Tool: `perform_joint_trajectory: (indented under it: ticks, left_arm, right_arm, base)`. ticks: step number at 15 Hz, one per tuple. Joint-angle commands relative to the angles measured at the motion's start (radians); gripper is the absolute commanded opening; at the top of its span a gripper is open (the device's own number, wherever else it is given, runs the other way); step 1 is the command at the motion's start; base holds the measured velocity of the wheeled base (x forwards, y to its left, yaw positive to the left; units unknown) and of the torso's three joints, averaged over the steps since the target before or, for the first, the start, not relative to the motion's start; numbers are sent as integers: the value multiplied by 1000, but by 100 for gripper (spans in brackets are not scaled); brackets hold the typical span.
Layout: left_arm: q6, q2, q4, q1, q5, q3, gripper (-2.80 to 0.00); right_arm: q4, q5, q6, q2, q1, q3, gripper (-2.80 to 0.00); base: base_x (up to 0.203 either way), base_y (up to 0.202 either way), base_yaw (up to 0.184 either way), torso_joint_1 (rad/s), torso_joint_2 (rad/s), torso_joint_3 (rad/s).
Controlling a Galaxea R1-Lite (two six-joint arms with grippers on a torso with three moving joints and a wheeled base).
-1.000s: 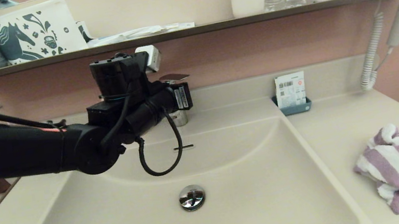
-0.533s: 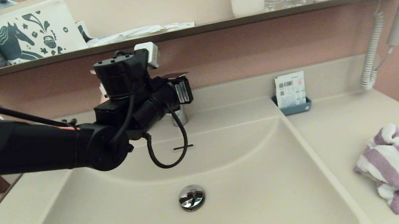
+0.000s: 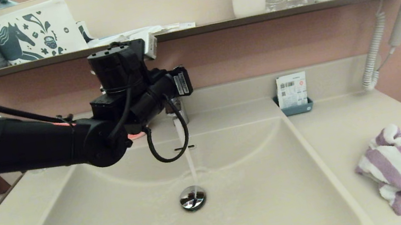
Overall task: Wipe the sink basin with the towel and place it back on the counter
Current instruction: Turn on the faucet, then turn off the faucet
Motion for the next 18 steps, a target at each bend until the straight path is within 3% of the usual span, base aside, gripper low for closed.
perform_joint_trajectory:
  ticks: [1, 5, 9, 13, 18]
  left_arm:
    - [2, -19, -2, -1, 0, 33, -280]
    - [6, -55, -41, 3, -6, 189, -280]
    - [26, -96, -48, 25, -68, 210, -280]
    - [38, -105, -46, 83, -77, 219, -280]
    - [39, -110, -48, 99, -77, 196, -280]
  right_arm:
    - [-2, 0, 0, 0, 0, 0, -280]
    - [-1, 0, 0, 0, 0, 0, -280]
    - [-1, 0, 0, 0, 0, 0, -280]
    - [-1, 0, 0, 0, 0, 0, -280]
    - [-1, 0, 0, 0, 0, 0, -280]
  base:
    - [0, 0, 0, 0, 0, 0]
    - [0, 0, 0, 0, 0, 0]
    - [0, 0, 0, 0, 0, 0]
    - [0, 0, 0, 0, 0, 0]
    - [0, 0, 0, 0, 0, 0]
